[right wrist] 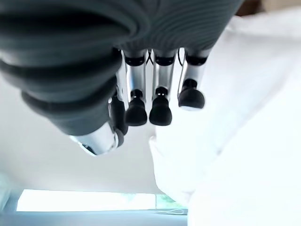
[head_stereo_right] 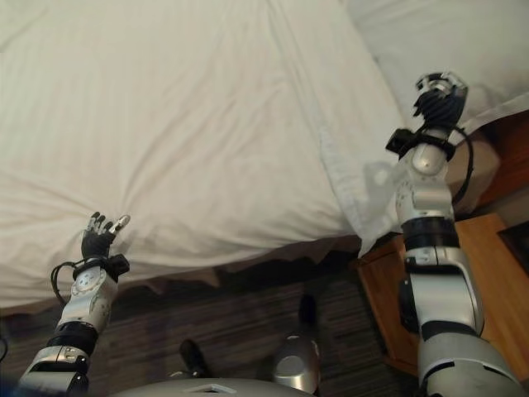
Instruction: Making the bed.
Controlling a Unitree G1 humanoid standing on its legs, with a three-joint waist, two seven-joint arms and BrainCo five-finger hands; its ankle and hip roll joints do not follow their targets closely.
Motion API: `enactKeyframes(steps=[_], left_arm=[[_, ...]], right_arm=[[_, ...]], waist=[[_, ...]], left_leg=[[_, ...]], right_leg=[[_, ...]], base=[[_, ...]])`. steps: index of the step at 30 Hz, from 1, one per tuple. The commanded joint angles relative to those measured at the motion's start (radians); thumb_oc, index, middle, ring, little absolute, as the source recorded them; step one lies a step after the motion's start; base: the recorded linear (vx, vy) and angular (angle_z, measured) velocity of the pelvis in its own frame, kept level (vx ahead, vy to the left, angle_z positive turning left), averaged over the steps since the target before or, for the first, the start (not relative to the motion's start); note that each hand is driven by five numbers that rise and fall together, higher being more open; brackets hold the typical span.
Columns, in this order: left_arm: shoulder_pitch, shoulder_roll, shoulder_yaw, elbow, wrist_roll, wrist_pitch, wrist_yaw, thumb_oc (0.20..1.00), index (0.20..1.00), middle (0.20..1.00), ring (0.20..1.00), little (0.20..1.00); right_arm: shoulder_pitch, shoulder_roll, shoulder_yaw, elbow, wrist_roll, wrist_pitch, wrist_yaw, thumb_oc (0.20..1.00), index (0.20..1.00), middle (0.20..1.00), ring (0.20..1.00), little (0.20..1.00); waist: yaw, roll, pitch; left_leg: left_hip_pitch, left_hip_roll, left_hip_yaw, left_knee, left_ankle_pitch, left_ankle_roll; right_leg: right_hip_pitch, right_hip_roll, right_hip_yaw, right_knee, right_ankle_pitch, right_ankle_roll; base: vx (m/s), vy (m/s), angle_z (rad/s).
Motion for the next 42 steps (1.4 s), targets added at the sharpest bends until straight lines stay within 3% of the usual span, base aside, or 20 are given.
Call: enactKeyframes(steps=[1,4,11,16,18,23,26,29,30,31,34,35,36,37,38,39,40,42], left_arm=[[-0.018,0.054,0.019,0.047,-0.068,-0.022,0.000,1.000,1.000,1.000,1.000,1.000],[-0.055,0.065,-0.012,0.066,-0.097,-0.040,-0.016,1.000,1.000,1.000,1.000,1.000],[-0.064,0.070,-0.029,0.074,-0.112,-0.046,-0.018,1.000,1.000,1.000,1.000,1.000],[-0.060,0.049,0.002,0.073,-0.125,-0.038,0.003,1.000,1.000,1.000,1.000,1.000],[-0.079,0.009,0.021,0.091,-0.127,-0.033,0.022,1.000,1.000,1.000,1.000,1.000],[-0.095,-0.046,0.064,0.138,-0.121,-0.026,0.031,1.000,1.000,1.000,1.000,1.000],[-0.056,-0.071,0.101,0.144,-0.123,-0.022,0.033,1.000,1.000,1.000,1.000,1.000],[-0.040,-0.069,0.125,0.154,-0.125,-0.019,0.035,1.000,1.000,1.000,1.000,1.000],[-0.028,-0.070,0.139,0.149,-0.123,-0.021,0.037,1.000,1.000,1.000,1.000,1.000],[-0.029,-0.070,0.139,0.140,-0.116,-0.024,0.045,1.000,1.000,1.000,1.000,1.000],[-0.009,-0.067,0.145,0.080,-0.086,-0.025,0.052,1.000,1.000,1.000,1.000,1.000],[-0.005,-0.067,0.144,0.076,-0.085,-0.023,0.054,1.000,1.000,1.000,1.000,1.000],[0.013,-0.062,0.133,0.015,-0.059,-0.028,0.057,1.000,1.000,1.000,1.000,1.000],[0.024,-0.056,0.129,-0.020,-0.042,-0.026,0.058,1.000,1.000,1.000,1.000,1.000],[0.027,-0.055,0.129,-0.023,-0.040,-0.025,0.059,1.000,1.000,1.000,1.000,1.000],[0.038,-0.043,0.103,-0.107,0.011,-0.030,0.055,1.000,1.000,1.000,1.000,1.000],[0.049,-0.034,0.100,-0.157,0.025,-0.030,0.055,1.000,1.000,1.000,1.000,1.000],[0.075,-0.023,0.075,-0.241,0.066,-0.030,0.062,1.000,1.000,1.000,1.000,1.000]], right_arm=[[-0.171,-0.006,-0.017,0.019,0.074,-0.096,-0.013,0.200,0.200,0.200,0.200,0.200],[-0.281,-0.013,0.037,0.079,0.110,-0.113,-0.003,0.200,0.200,0.200,0.200,0.200],[-0.305,-0.022,0.087,0.149,0.089,-0.096,0.004,0.200,0.200,0.200,0.200,0.200],[-0.173,0.041,0.048,0.117,0.094,-0.097,0.000,0.200,0.200,0.200,0.200,0.200],[0.028,0.103,-0.040,0.067,0.095,-0.097,-0.002,0.200,0.200,0.200,0.200,0.200],[0.346,0.171,-0.140,0.098,0.089,-0.056,0.053,0.200,0.200,0.200,0.200,0.200],[0.527,0.224,-0.176,0.104,0.076,-0.025,0.101,0.200,0.200,0.200,0.200,0.200],[0.620,0.220,-0.191,0.102,0.039,-0.004,0.115,0.200,0.200,0.200,0.200,0.200],[0.704,0.221,-0.179,0.070,-0.029,0.020,0.135,0.526,0.526,0.526,0.526,0.526],[0.732,0.213,-0.150,0.048,-0.083,0.032,0.144,1.000,1.000,1.000,1.000,1.000],[0.825,0.220,-0.071,-0.053,-0.246,0.067,0.178,1.000,1.000,1.000,1.000,1.000],[0.829,0.222,-0.071,-0.057,-0.248,0.069,0.177,1.000,1.000,1.000,1.000,1.000],[0.862,0.217,-0.021,-0.118,-0.340,0.085,0.199,1.000,1.000,1.000,1.000,1.000],[0.875,0.222,0.000,-0.139,-0.378,0.088,0.206,1.000,1.000,1.000,1.000,1.000],[0.877,0.225,0.000,-0.141,-0.379,0.089,0.206,1.000,1.000,1.000,1.000,1.000],[0.886,0.221,0.041,-0.180,-0.442,0.093,0.219,1.000,1.000,1.000,1.000,1.000],[0.894,0.222,0.045,-0.215,-0.465,0.095,0.223,1.000,1.000,1.000,1.000,1.000],[0.915,0.239,0.067,-0.275,-0.494,0.092,0.231,1.000,1.000,1.000,1.000,1.000]], waist=[[0.031,-0.014,0.063],[0.032,0.057,0.093],[-0.002,0.152,0.145],[-0.037,0.168,0.157],[-0.090,0.144,0.155],[-0.160,0.062,0.130],[-0.201,0.027,0.102],[-0.224,0.006,0.069],[-0.243,-0.025,0.038],[-0.245,-0.041,0.030],[-0.216,-0.101,0.013],[-0.216,-0.104,0.013],[-0.187,-0.148,0.004],[-0.174,-0.171,-0.002],[-0.174,-0.174,-0.002],[-0.159,-0.206,-0.016],[-0.149,-0.219,-0.021],[-0.126,-0.237,-0.016]], left_leg=[[0.134,0.106,0.019,0.040,-0.059,-0.126],[0.093,0.104,0.021,0.048,-0.055,-0.126],[0.009,0.117,0.040,0.102,-0.053,-0.126],[0.001,0.107,0.057,0.156,-0.096,-0.126],[0.018,0.125,0.091,0.244,-0.151,-0.126],[0.054,0.182,0.090,0.448,-0.271,-0.123],[0.135,0.217,0.109,0.437,-0.286,-0.126],[0.203,0.208,0.126,0.372,-0.267,-0.126],[0.246,0.194,0.137,0.315,-0.254,-0.126],[0.263,0.183,0.139,0.290,-0.248,-0.126],[0.319,0.137,0.124,0.224,-0.241,-0.123],[0.323,0.135,0.124,0.221,-0.240,-0.122],[0.345,0.102,0.105,0.199,-0.238,-0.109],[0.355,0.088,0.099,0.184,-0.235,-0.102],[0.359,0.085,0.098,0.181,-0.233,-0.101],[0.381,0.069,0.101,0.144,-0.223,-0.096],[0.395,0.060,0.094,0.120,-0.215,-0.096],[0.392,0.072,0.058,0.094,-0.191,-0.095]], right_leg=[[-0.170,-0.037,0.028,0.036,0.059,0.038],[-0.223,-0.033,0.061,0.040,0.056,0.039],[-0.304,-0.026,0.093,0.050,0.050,0.035],[-0.353,0.016,0.146,0.062,0.047,0.026],[-0.353,0.020,0.156,0.070,0.045,0.022],[-0.316,0.040,0.183,0.101,0.023,0.008],[-0.269,0.045,0.175,0.091,0.032,0.020],[-0.246,0.049,0.165,0.074,0.048,0.027],[-0.226,0.041,0.144,0.065,0.070,0.035],[-0.220,0.042,0.137,0.059,0.078,0.038],[-0.171,0.035,0.099,0.046,0.084,0.039],[-0.167,0.033,0.099,0.045,0.083,0.039],[-0.140,0.016,0.062,0.044,0.109,0.039],[-0.122,0.009,0.045,0.044,0.119,0.039],[-0.119,0.007,0.045,0.044,0.119,0.039],[-0.101,-0.006,0.018,0.041,0.139,0.039],[-0.089,-0.015,0.012,0.041,0.153,0.039],[-0.072,-0.022,0.027,0.073,0.200,0.039]], base=[[0.00,0.001,0.05],[-0.04,0.010,-0.08],[-0.04,0.014,-0.07],[0.02,0.029,-0.28],[0.07,-0.114,-0.42],[0.13,-0.116,-0.26],[0.05,-0.028,-0.35],[-0.05,0.010,-0.09],[-0.14,0.013,-0.13],[-0.19,-0.002,-0.01],[-0.16,0.005,0.21],[-0.15,-0.029,0.23],[-0.15,-0.038,0.25],[-0.15,-0.038,0.39],[-0.14,-0.032,0.36],[-0.15,0.001,0.48],[-0.22,-0.027,0.47],[-0.23,-0.057,0.41]])
